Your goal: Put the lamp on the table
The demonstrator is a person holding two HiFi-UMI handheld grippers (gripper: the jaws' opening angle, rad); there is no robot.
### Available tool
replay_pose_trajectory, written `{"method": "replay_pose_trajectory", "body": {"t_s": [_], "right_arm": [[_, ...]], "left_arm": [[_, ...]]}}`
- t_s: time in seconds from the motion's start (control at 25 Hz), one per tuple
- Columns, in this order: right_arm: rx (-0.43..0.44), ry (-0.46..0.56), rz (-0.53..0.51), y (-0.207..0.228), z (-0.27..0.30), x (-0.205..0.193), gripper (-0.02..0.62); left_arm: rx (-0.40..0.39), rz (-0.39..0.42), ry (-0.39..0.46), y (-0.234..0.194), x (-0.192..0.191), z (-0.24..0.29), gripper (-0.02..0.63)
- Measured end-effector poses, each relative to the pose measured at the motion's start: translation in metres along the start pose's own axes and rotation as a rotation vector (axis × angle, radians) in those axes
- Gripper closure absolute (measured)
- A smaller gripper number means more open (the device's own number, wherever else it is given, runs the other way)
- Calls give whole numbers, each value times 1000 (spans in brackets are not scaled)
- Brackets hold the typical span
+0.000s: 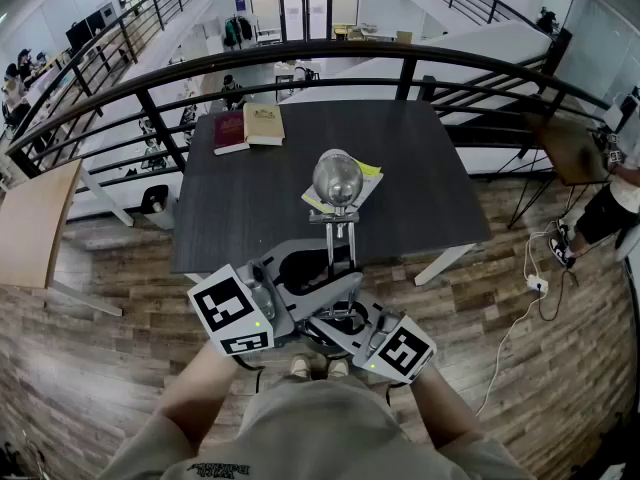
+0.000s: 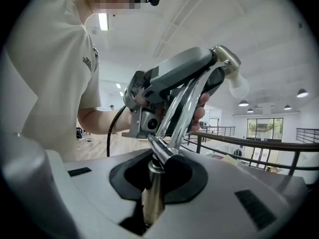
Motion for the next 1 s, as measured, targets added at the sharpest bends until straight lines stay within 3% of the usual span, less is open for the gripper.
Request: {"method": "replay_pose_trajectory", "body": {"t_s": [0.56,1.0], "right_arm": [[16,20,42,-2,7,1,548],[9,29,6,9,0,0,547]], "left_arm": [[18,21,-24,0,0,-2,485],[43,84,-9,1,0,9,483]]}}
Point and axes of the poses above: the fingertips, and each gripper's own axes: z forward along the fingers, y to its right, x out of its top, the point moved 2 cm from there along -z, backward along the fingers, and after that the axes turned 11 degrees about z, right-handed, at the moved point
